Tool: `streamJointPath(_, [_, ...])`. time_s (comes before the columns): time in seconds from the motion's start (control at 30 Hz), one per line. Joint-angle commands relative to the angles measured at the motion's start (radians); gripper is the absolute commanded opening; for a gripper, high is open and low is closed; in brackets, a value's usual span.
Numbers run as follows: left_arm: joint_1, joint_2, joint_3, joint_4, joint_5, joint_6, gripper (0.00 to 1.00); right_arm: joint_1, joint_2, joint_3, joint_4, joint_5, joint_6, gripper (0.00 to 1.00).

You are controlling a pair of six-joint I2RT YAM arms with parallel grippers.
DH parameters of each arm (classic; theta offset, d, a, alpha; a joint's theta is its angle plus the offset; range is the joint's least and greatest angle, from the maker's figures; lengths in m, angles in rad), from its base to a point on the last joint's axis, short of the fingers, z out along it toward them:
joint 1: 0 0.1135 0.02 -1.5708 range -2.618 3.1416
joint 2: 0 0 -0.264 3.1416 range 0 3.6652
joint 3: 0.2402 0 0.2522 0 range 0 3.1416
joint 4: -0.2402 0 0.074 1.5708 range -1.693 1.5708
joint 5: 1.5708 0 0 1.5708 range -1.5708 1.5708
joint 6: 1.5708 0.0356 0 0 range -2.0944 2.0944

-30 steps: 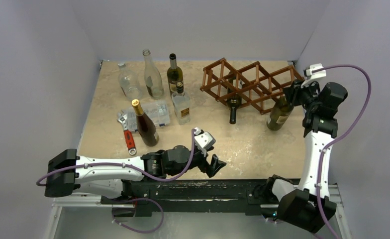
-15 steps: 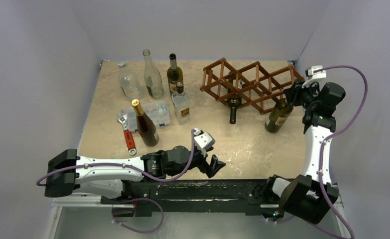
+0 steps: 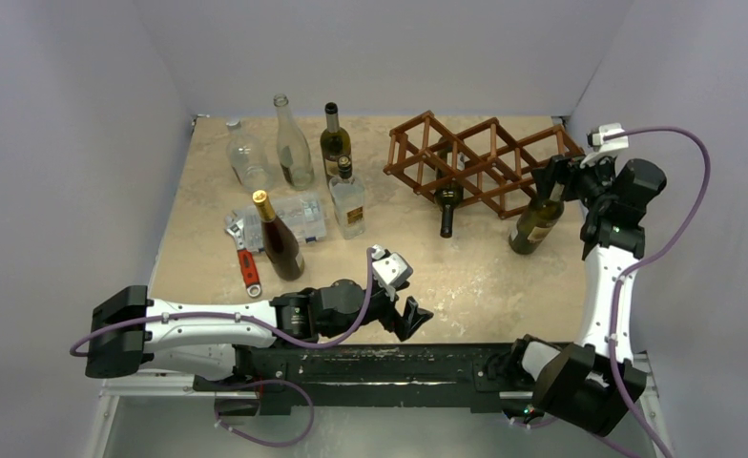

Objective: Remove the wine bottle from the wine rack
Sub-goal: Place the wine bottle at the center of the board.

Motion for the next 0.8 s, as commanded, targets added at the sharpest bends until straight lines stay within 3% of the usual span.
streamJointPath(0.0, [0.004,-0.012,0.007,0.042,0.011,-0.013,0.83,-0.006,-0.052,0.066,0.014,-0.029,0.007,0.96])
streamJointPath(0.4, [0.025,-0.008,0.064,-0.041,0.038,-0.069,0.84,-0.006,-0.138,0.152,-0.132,-0.161,0.011,0.99])
streamJointPath(0.5, [0.028,0.004,0.096,-0.069,0.045,-0.073,0.88,-0.006,-0.144,0.197,-0.244,-0.225,-0.049,0.99])
streamJointPath(0.57, [0.031,0.015,0.118,-0.09,0.047,-0.075,0.97,-0.005,-0.149,0.214,-0.303,-0.293,-0.061,0.99])
streamJointPath(0.77, [0.058,0.048,0.179,-0.169,0.05,-0.093,0.99,-0.005,-0.203,0.216,-0.4,-0.433,-0.104,0.99])
